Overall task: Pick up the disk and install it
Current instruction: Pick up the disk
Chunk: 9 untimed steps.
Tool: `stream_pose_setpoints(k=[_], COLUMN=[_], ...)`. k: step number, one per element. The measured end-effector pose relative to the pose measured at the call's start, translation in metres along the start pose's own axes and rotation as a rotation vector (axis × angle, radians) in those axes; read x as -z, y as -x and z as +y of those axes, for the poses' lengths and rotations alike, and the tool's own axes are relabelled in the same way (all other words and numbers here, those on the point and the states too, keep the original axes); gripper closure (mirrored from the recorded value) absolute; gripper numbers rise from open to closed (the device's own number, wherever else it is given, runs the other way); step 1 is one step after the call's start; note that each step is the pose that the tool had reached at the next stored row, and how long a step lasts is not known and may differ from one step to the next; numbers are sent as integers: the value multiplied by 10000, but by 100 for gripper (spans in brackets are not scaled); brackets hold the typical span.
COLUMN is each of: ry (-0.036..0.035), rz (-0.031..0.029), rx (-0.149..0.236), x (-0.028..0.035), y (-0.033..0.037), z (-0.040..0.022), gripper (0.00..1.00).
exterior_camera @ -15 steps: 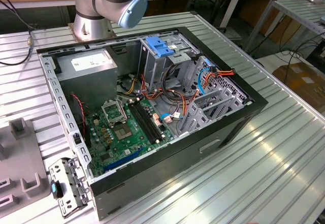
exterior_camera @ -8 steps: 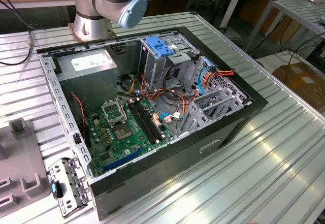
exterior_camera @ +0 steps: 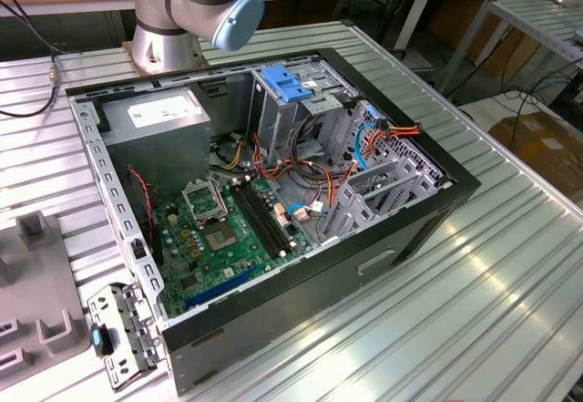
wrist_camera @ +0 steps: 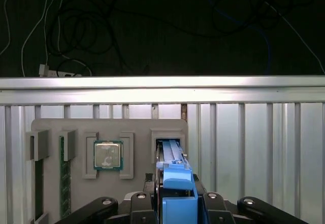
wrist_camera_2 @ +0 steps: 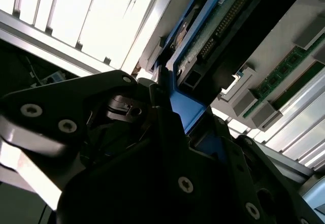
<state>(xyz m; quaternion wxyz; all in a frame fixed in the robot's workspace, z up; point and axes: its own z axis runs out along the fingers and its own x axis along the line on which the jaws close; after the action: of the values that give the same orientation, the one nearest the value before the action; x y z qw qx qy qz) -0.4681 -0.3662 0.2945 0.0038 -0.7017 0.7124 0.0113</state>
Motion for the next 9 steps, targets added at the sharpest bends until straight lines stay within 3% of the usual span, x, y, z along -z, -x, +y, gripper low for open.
stream_pose_setpoints(k=[9], ry=[0], rz=[0], rx=[0], x=[-4], y=[0], z=[0], gripper=[63])
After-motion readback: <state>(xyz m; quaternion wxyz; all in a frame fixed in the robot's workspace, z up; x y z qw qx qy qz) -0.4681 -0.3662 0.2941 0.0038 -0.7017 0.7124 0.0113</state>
